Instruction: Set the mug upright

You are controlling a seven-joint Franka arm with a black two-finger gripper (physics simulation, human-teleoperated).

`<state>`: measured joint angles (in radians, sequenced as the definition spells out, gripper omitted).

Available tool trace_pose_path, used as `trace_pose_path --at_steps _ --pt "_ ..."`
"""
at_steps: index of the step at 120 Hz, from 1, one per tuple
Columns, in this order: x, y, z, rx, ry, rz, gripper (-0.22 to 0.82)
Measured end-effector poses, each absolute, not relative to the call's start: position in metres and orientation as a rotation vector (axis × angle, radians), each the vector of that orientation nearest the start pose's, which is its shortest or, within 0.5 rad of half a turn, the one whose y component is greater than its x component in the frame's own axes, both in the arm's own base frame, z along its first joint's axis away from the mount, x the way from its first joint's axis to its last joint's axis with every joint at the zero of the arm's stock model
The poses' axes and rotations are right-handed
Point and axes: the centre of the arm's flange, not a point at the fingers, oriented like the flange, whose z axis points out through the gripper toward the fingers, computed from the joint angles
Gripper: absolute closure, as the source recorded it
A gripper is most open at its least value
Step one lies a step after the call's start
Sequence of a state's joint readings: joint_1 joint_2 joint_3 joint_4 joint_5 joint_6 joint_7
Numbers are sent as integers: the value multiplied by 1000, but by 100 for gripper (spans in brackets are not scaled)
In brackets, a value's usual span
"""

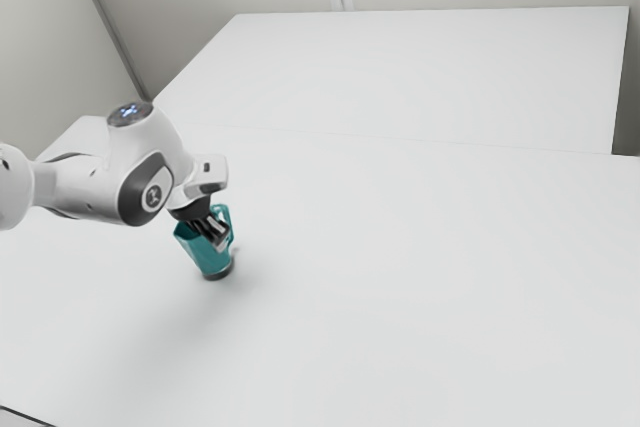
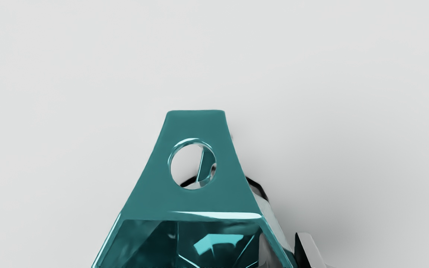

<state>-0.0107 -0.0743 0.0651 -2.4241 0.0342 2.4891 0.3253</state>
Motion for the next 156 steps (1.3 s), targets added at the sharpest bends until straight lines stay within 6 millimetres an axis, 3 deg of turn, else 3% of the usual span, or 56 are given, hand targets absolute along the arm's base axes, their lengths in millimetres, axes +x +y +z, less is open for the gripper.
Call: trace_pose_path --at_steps 22,29,54,67,95,114,156 --pt "492 26 344 -3066 422 -192 77" --pt "492 26 343 -3069 413 -192 73" --pt "492 26 346 -3077 401 -200 36" --pt "492 25 356 -3074 399 -232 22" --pt "493 23 399 -3068 395 -317 9" --pt "514 23 450 -3088 344 -293 5" --pt "552 25 518 -3135 238 -108 3"
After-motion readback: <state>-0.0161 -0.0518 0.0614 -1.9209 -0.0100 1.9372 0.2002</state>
